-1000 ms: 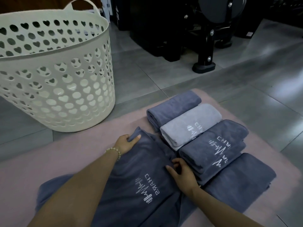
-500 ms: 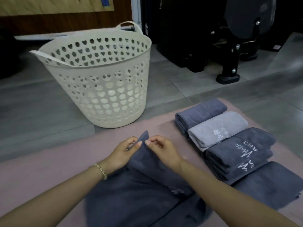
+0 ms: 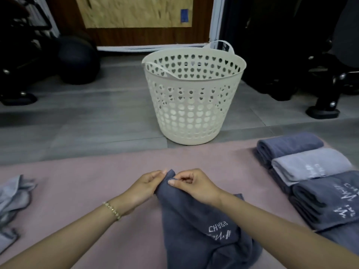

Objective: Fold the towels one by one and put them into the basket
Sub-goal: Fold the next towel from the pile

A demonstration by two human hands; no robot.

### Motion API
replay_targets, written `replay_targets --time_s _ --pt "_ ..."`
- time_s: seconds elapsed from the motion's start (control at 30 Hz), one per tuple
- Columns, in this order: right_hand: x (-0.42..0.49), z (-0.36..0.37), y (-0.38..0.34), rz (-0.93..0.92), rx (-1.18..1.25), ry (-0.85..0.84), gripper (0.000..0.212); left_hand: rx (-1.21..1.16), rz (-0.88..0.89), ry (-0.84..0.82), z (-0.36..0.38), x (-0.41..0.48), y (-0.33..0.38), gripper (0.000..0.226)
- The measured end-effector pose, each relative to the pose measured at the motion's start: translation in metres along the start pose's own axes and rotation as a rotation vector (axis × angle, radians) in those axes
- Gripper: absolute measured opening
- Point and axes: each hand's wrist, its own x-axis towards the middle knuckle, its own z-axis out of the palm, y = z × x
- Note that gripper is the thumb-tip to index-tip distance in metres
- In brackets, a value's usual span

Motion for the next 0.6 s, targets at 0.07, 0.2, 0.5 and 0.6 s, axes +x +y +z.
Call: replay_targets --time_s 0.07,0.2,0.5,0.6 --pt "0.0 0.01 -0.002 -0.001 -0.002 -0.016 0.007 0.024 0.025 0.021 -0.005 -0.005 -0.001 0.045" --pt "0.002 0.015 -0.011 -0.043 -0.083 -0.026 0.01 -0.018 0.087 0.086 -0.01 -0.011 0.002 0.036" --pt "0.001 0.012 -0.016 -0.101 -0.115 0.023 0.019 -0.154 0.138 0.184 -0.003 -0.011 0.009 0.031" --pt "0.001 0.009 -0.021 -0.128 -0.101 0.061 0.014 -0.201 0.092 0.212 0.002 -0.007 0.008 0.029"
